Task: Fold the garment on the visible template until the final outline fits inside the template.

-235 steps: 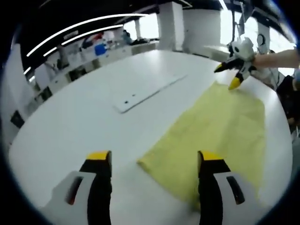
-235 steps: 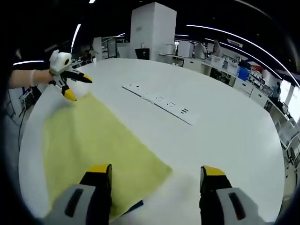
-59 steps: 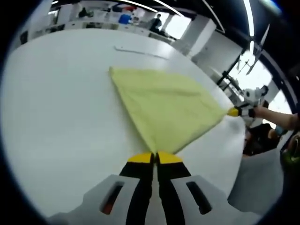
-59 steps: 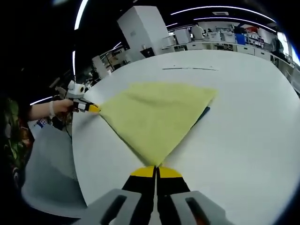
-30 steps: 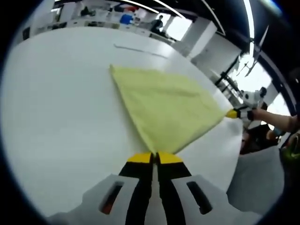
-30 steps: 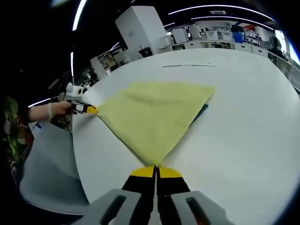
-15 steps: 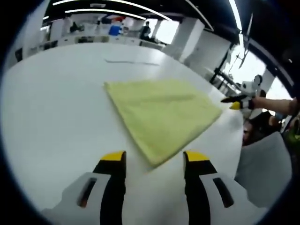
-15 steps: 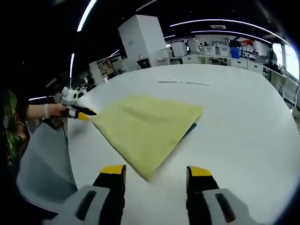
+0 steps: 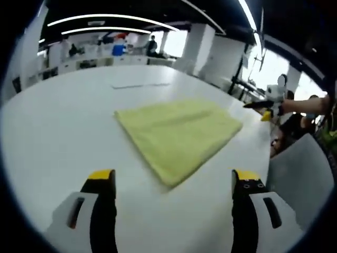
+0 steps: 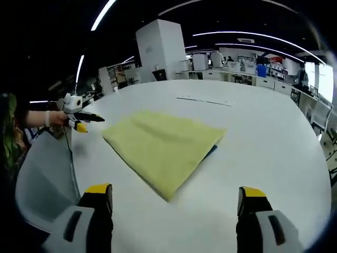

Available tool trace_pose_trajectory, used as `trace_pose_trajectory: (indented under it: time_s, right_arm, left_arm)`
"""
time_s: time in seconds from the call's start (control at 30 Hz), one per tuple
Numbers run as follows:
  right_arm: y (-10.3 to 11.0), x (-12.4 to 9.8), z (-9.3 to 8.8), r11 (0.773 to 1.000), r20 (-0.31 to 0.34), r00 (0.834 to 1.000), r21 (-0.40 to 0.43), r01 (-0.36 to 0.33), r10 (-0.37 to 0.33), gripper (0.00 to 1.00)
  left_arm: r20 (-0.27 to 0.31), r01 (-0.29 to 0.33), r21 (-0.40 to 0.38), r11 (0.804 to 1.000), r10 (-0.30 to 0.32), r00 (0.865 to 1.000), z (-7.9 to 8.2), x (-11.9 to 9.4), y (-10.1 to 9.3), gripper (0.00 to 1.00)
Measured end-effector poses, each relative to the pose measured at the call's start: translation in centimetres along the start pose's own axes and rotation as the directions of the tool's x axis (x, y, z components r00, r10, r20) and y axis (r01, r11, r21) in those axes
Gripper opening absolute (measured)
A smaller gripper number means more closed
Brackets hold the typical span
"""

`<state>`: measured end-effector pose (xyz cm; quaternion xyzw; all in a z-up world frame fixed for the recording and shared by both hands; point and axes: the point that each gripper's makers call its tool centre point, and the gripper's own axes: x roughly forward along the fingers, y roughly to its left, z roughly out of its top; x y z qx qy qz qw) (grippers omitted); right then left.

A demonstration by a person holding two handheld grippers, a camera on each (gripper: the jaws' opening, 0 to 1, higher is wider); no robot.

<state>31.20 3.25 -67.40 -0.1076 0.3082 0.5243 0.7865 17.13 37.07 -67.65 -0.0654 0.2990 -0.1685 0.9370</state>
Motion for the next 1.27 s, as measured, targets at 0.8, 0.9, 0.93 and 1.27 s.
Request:
trace_pose_trajectory:
  time_s: [0.8, 0.9, 0.93, 1.27]
  right_arm:
    - [0.8, -1.2, 0.8, 1.000, 0.058, 0.998, -0.009, 0.016, -0.016, 0.99]
    - [0.9, -1.1, 0.9, 1.000, 0.061, 0.998, -0.017, 0.011, -0.010, 0.98]
    - [0.9, -1.2, 0.9, 1.000, 0.062, 0.998, -0.017, 0.010, -0.009, 0.98]
    - [1.1, -1.5, 1.2, 1.000, 0.073, 0.997, -0.021, 0.005, -0.003, 0.97]
  left_arm:
    - [0.025, -0.029, 0.025, 0.999, 0.028, 0.999, 0.1, -2.0, -0.7, 0.99]
    - [0.030, -0.034, 0.034, 0.999, 0.033, 0.999, 0.3, -2.2, -0.9, 0.98]
    - [0.031, -0.034, 0.033, 0.999, 0.033, 0.999, 0.3, -2.3, -0.9, 0.98]
    - [0.050, -0.044, 0.038, 0.998, 0.042, 0.998, 0.8, -2.6, -1.6, 0.96]
